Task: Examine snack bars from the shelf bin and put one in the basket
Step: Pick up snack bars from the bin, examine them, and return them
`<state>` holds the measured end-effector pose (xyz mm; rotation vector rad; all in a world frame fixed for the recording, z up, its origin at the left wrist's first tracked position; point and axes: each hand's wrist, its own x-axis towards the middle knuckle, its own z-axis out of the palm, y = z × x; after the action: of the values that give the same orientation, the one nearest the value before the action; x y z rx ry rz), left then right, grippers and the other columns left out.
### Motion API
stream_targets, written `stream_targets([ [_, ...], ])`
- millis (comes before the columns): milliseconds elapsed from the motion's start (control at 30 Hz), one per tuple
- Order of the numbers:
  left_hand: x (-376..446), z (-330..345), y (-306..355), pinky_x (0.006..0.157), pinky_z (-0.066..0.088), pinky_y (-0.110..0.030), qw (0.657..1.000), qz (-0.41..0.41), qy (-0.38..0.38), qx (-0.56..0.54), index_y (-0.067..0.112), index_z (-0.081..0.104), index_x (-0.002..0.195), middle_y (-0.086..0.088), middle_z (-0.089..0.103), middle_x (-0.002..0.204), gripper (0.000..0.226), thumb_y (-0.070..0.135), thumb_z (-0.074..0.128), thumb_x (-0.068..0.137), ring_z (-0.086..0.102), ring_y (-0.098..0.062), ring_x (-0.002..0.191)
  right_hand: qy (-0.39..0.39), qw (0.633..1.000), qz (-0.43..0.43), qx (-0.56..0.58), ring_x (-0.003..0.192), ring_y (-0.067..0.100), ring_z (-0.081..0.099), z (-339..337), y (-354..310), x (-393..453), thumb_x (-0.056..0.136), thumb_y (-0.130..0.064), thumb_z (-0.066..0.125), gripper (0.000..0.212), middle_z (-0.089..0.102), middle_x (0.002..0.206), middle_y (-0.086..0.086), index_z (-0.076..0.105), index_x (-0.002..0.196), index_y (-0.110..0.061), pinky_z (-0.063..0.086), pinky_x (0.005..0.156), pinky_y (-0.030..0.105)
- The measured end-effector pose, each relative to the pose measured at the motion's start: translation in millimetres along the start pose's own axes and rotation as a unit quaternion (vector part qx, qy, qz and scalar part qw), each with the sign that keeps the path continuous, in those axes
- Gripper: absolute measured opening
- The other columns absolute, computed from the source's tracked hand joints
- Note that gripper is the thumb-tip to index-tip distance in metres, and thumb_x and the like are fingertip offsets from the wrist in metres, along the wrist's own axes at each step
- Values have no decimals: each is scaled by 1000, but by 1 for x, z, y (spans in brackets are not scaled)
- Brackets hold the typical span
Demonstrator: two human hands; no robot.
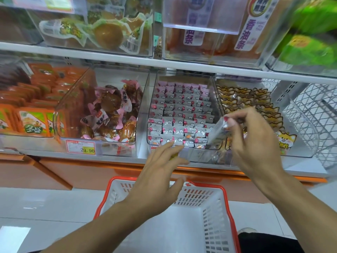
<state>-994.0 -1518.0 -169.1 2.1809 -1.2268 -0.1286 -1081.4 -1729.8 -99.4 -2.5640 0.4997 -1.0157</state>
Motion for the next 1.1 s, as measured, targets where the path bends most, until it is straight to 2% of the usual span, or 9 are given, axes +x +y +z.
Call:
stream_targets([
  [67, -1, -3, 7, 112, 28, -16, 992, -48, 66, -96, 46, 60, 118, 40, 45, 132, 27, 34, 66, 94, 30, 16, 134, 60, 996, -9, 70, 88, 11, 57, -7, -7, -1, 102, -22, 51, 6, 60, 94, -7, 56, 105, -26, 44, 74, 19],
  [133, 1, -8, 12, 86, 50, -12, 960, -131, 101, -224, 47, 62, 109, 36, 58, 116, 24, 31, 68, 94, 49, 13, 117, 67, 987, -12, 149, 88, 0, 58, -8, -17, -7, 103, -22, 52, 13, 60, 92, -17, 54, 103, -34, 40, 73, 7],
  [233, 5, -16, 16, 75, 54, -12, 896, -192, 83, -391, 39, 68, 110, 18, 73, 104, 22, 27, 70, 92, 68, 0, 98, 16, 952, 79, 295, 77, -2, 60, 5, -27, -21, 103, -23, 54, 14, 63, 81, -20, 55, 95, -34, 44, 68, 11],
  [333, 7, -19, 13, 73, 56, -16, 861, -245, 105, -433, 26, 72, 105, 1, 78, 91, 14, 23, 62, 97, 74, -7, 84, -45, 852, 275, 444, 70, 4, 68, 17, -33, -28, 102, -22, 58, 10, 70, 71, -11, 62, 93, -20, 55, 71, 19],
  [433, 8, -21, 6, 65, 53, -15, 852, -275, 141, -422, 20, 73, 89, -4, 76, 76, 16, 21, 60, 98, 72, -6, 71, -78, 767, 384, 509, 76, 12, 74, 17, -29, -26, 97, -19, 63, 10, 76, 79, -1, 67, 95, -10, 59, 72, 21],
  [600, 9, -23, -3, 83, 54, -48, 865, -288, 111, -394, 32, 63, 82, -3, 77, 81, 27, 33, 49, 104, 74, -13, 80, -100, 722, 446, 520, 87, 23, 77, 20, -23, -24, 97, -12, 64, 10, 78, 97, 12, 70, 98, -5, 60, 69, 24],
  [867, 11, -23, -8, 94, 53, -59, 848, -294, 111, -428, 43, 58, 73, 0, 78, 82, 43, 35, 36, 109, 76, -21, 88, -175, 743, 393, 513, 97, 24, 75, 22, -23, -27, 98, -5, 61, 24, 73, 114, 13, 64, 118, -17, 61, 79, 29],
  [967, 12, -25, -11, 84, 59, -42, 832, -280, 104, -469, 27, 52, 85, -3, 77, 76, 31, 33, 35, 109, 76, -26, 89, -243, 819, 290, 431, 93, 21, 74, 17, -24, -29, 80, -8, 75, 56, 60, 124, -1, 59, 122, -42, 61, 86, 42],
  [1100, 11, -29, -13, 69, 59, -25, 813, -279, 103, -501, 20, 53, 90, -4, 76, 79, 27, 28, 36, 109, 77, -28, 88, -248, 889, 186, 337, 90, 24, 64, 15, -28, -31, 85, -21, 80, 45, 60, 119, -13, 64, 114, -51, 60, 81, 43],
])
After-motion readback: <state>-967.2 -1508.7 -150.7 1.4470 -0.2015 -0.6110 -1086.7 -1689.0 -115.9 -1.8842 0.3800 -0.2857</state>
